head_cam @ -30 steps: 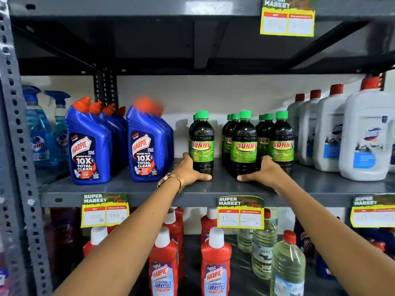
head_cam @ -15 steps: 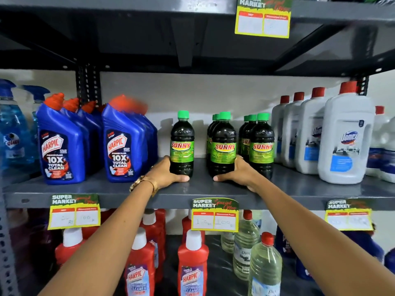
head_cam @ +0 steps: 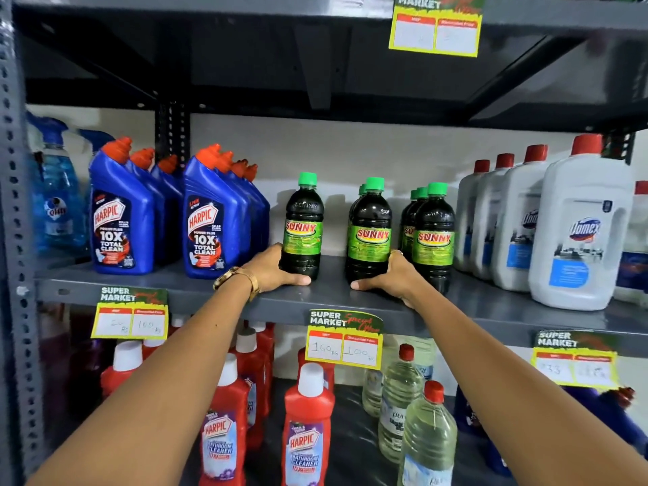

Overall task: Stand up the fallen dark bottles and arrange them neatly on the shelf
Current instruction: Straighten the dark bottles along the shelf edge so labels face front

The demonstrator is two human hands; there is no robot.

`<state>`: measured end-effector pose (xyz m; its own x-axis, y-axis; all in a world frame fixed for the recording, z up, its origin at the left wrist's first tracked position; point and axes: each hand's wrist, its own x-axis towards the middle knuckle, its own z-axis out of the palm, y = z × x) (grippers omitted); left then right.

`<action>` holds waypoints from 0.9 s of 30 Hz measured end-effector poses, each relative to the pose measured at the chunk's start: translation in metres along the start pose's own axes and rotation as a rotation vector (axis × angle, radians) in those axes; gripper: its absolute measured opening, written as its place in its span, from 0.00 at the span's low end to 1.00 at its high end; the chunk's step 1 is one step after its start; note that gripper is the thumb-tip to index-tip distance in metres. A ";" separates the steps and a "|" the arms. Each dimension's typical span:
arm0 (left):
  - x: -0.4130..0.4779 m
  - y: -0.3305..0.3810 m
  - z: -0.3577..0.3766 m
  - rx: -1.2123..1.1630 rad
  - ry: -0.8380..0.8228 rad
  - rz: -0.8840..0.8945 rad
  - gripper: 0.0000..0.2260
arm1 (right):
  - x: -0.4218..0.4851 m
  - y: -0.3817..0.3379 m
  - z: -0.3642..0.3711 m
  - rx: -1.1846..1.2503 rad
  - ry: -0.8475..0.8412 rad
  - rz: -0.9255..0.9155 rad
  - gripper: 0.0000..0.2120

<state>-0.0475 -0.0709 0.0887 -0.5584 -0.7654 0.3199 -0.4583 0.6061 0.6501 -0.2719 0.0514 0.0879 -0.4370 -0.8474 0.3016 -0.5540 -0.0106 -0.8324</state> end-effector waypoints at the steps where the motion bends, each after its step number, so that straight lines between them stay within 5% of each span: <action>1: 0.000 0.000 0.000 0.007 0.002 0.000 0.39 | 0.000 0.001 0.001 -0.004 0.004 -0.007 0.40; 16: 0.005 -0.001 0.002 -0.022 0.007 0.013 0.36 | -0.005 -0.004 -0.002 -0.043 -0.018 -0.010 0.37; 19: 0.004 0.000 0.002 -0.016 0.017 0.009 0.36 | -0.010 -0.002 -0.010 -0.063 -0.071 -0.013 0.46; 23: 0.003 0.003 0.002 0.021 -0.005 -0.033 0.37 | -0.019 -0.001 -0.018 0.034 -0.103 -0.035 0.18; 27: -0.007 0.011 0.006 0.097 0.006 -0.110 0.44 | -0.034 -0.010 -0.018 -0.014 -0.052 -0.089 0.19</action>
<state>-0.0535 -0.0576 0.0896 -0.4970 -0.8296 0.2543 -0.5815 0.5360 0.6120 -0.2644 0.0895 0.0943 -0.3487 -0.8698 0.3490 -0.5991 -0.0795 -0.7967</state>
